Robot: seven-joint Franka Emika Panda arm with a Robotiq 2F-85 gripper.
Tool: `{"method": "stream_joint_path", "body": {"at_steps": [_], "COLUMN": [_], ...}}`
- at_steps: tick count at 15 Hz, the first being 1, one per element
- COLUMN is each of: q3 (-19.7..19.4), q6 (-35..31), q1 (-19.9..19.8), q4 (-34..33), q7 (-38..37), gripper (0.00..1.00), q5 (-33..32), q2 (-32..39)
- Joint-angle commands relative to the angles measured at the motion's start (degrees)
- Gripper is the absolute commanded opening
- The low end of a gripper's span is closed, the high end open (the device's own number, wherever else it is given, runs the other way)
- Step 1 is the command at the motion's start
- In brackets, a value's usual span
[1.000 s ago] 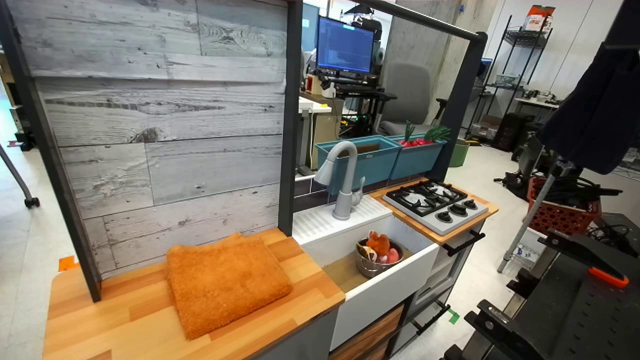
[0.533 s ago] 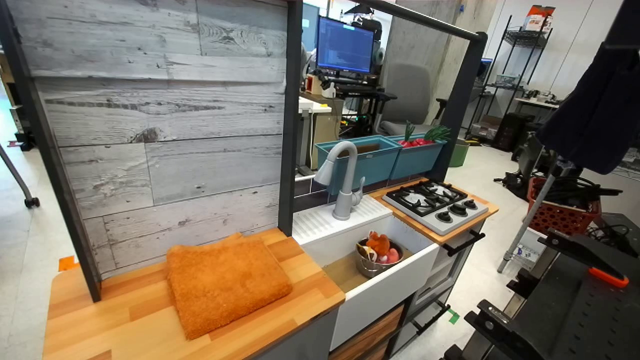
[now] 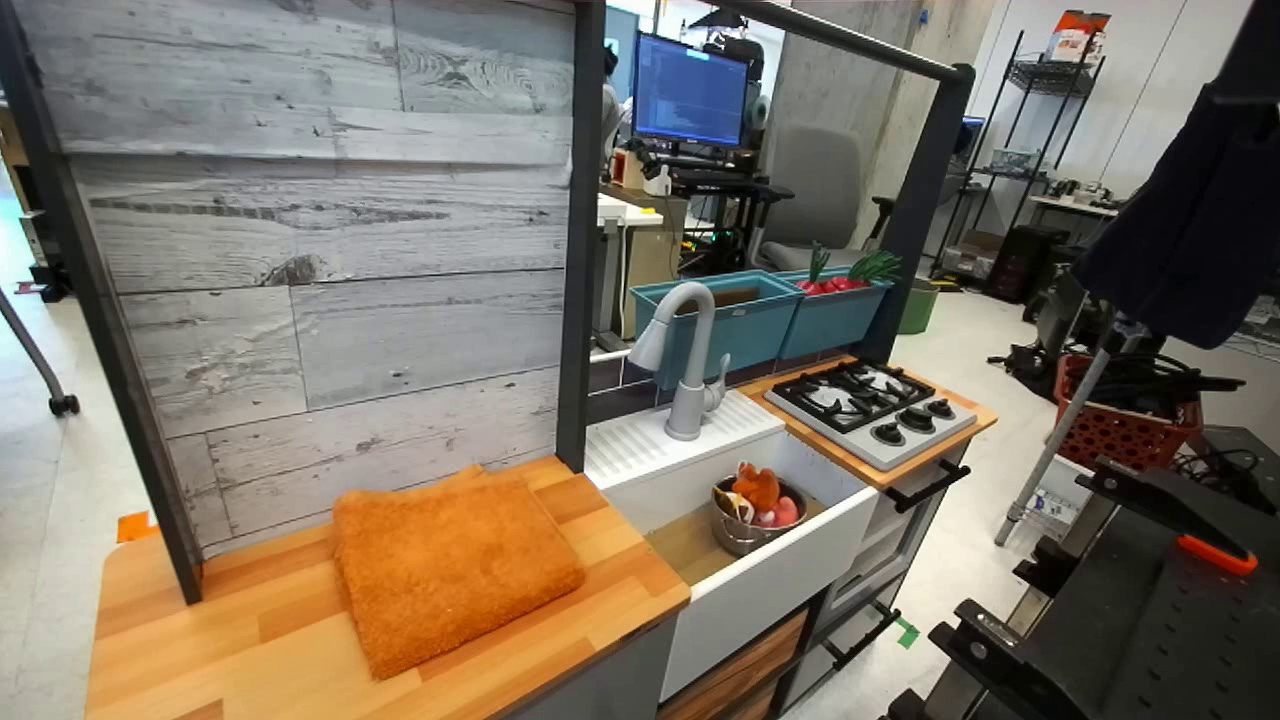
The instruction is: Use the towel to wipe the table, then put the dolls on the stove
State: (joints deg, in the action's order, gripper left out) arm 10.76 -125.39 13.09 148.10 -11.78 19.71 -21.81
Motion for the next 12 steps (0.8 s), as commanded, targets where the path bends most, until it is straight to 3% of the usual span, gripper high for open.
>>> {"method": "stream_joint_path", "body": {"at_steps": [1,3,7,9,11,12], "q3": [0.20,0.37,1.39,2.10,2.82,0.02], "q6": [0.13,-0.72,-10.08,-14.01,-13.02,-11.40], "q1": [-0.24,-0.57,-3.22,-4.72,-7.04,-4.94], "q4": [-0.05,-1.77,-10.57,-13.50,-17.43,-20.07], "q7": [0.07,-1.16,-5.86,-10.80,-19.38,-23.65], "gripper": [1.00,1.00,1.00,1.00,1.00,1.00], "q5": [0.06,0.16,-2.80,-9.73,-20.87,-25.69], "q2": [-0.03,1.15,14.77,21.12,28.65,32.40]}}
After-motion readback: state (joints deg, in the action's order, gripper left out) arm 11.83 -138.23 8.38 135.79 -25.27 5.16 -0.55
